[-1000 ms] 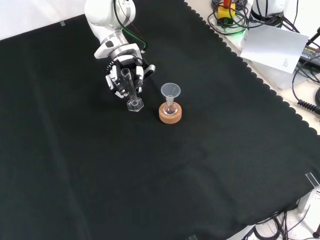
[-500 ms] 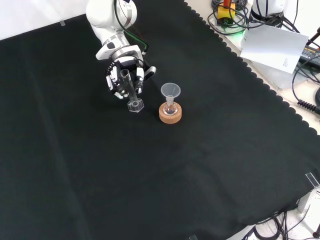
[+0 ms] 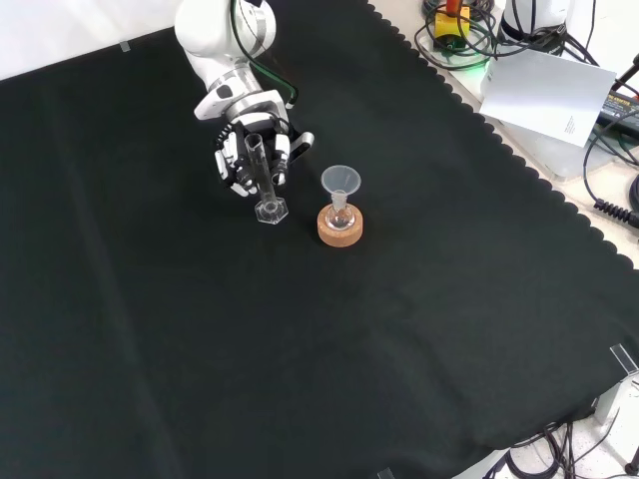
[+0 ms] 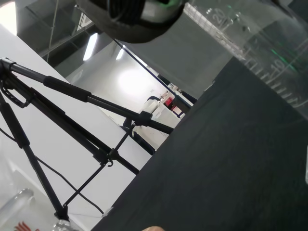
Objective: Put the graduated cylinder back on the table.
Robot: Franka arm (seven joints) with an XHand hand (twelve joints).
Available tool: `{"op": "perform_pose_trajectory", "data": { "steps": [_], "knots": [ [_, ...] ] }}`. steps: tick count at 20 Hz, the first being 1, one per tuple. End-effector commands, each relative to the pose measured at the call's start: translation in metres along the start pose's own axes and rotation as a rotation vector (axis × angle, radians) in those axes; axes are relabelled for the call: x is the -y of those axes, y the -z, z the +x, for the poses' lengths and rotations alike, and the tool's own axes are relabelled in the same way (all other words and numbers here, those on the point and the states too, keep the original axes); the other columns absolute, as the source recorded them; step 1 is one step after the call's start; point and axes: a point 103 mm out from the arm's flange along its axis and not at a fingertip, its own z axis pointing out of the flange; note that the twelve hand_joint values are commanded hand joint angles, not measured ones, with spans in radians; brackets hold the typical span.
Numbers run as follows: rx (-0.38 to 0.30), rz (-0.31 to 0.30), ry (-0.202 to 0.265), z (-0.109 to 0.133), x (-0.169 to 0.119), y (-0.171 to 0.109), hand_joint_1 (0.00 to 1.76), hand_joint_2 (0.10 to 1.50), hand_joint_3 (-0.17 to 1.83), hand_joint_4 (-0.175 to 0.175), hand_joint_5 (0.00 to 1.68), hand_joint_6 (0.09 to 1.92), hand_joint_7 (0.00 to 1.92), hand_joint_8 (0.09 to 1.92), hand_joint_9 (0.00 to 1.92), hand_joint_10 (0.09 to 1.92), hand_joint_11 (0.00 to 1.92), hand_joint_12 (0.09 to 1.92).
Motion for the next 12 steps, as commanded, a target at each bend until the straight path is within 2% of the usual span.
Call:
{"op": "perform_pose_trajectory", "data": {
  "steps": [1,3,6,7,9,12],
  "knots": [
    [0.006,-0.005,0.013,0.0035,0.0017,0.0016,1.29,1.06,-0.05,-0.175,1.13,0.76,1.18,0.73,1.54,0.09,1.19,0.79],
    [0.003,-0.001,0.021,0.0052,0.0027,0.0022,1.28,1.06,-0.02,-0.175,1.1,0.79,1.15,0.77,1.52,0.09,1.18,0.81],
    [-0.003,0.006,0.03,0.006,0.006,0.0024,1.15,1.05,0.0,-0.014,1.1,0.81,1.19,0.6,1.48,0.09,1.08,0.9],
    [0.004,0.008,0.031,0.0066,0.0069,0.0027,1.14,1.02,-0.02,0.016,1.05,0.77,1.18,0.57,1.47,0.09,1.04,0.93],
    [0.01,0.012,0.03,0.0072,0.0085,0.0033,1.14,0.97,-0.07,0.044,0.97,0.73,1.15,0.54,1.44,0.09,0.98,0.98],
    [0.015,0.02,0.014,0.0067,0.0103,0.0044,1.12,0.98,-0.16,0.044,0.92,0.71,1.1,0.55,1.39,0.09,0.9,1.04]
  ]
}}
